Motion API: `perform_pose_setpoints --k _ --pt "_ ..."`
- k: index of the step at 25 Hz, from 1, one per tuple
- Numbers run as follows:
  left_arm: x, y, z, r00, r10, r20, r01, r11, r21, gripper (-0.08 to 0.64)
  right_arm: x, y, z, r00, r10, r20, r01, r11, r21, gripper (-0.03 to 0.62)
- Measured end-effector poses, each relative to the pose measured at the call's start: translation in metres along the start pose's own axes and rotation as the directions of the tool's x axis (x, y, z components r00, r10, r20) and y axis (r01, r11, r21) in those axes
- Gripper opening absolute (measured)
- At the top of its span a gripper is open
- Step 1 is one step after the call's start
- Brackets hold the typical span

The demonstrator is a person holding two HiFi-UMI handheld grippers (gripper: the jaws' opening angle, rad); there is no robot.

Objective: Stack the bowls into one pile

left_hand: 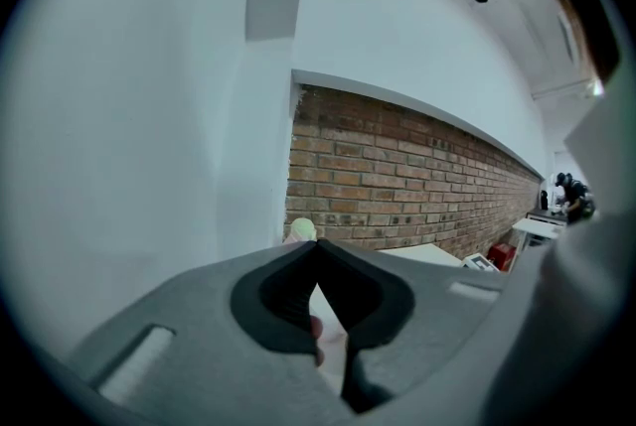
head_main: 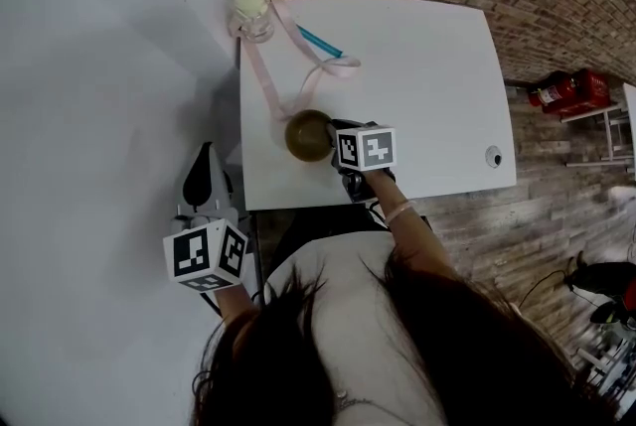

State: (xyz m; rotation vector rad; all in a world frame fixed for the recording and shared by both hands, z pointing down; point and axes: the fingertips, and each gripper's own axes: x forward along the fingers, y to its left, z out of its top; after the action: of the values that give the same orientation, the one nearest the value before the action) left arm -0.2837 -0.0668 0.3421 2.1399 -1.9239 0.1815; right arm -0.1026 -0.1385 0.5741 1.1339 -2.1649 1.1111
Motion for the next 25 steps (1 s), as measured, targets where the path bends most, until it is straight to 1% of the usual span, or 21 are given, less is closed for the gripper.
perform_pose_setpoints --k 10,21,25 --pt "0.007 0.007 0.002 1.000 -0.028 -0.004 0.028 1.000 0.013 0.001 0.006 -0.002 0.003 0.999 -0.043 0.010 0.043 0.999 0.009 0.040" --pt "0.014 0.004 0.005 0.998 -0.056 0.003 0.056 0.998 0.013 0.002 0.000 -0.005 0.006 0.998 -0.061 0.017 0.061 0.998 -0.002 0.060" --pt "0.017 0.001 0.005 0.998 -0.067 0.006 0.067 0.998 0.019 0.000 -0.004 -0.007 0.010 0.997 -0.068 0.032 0.069 0.998 -0.006 0.061"
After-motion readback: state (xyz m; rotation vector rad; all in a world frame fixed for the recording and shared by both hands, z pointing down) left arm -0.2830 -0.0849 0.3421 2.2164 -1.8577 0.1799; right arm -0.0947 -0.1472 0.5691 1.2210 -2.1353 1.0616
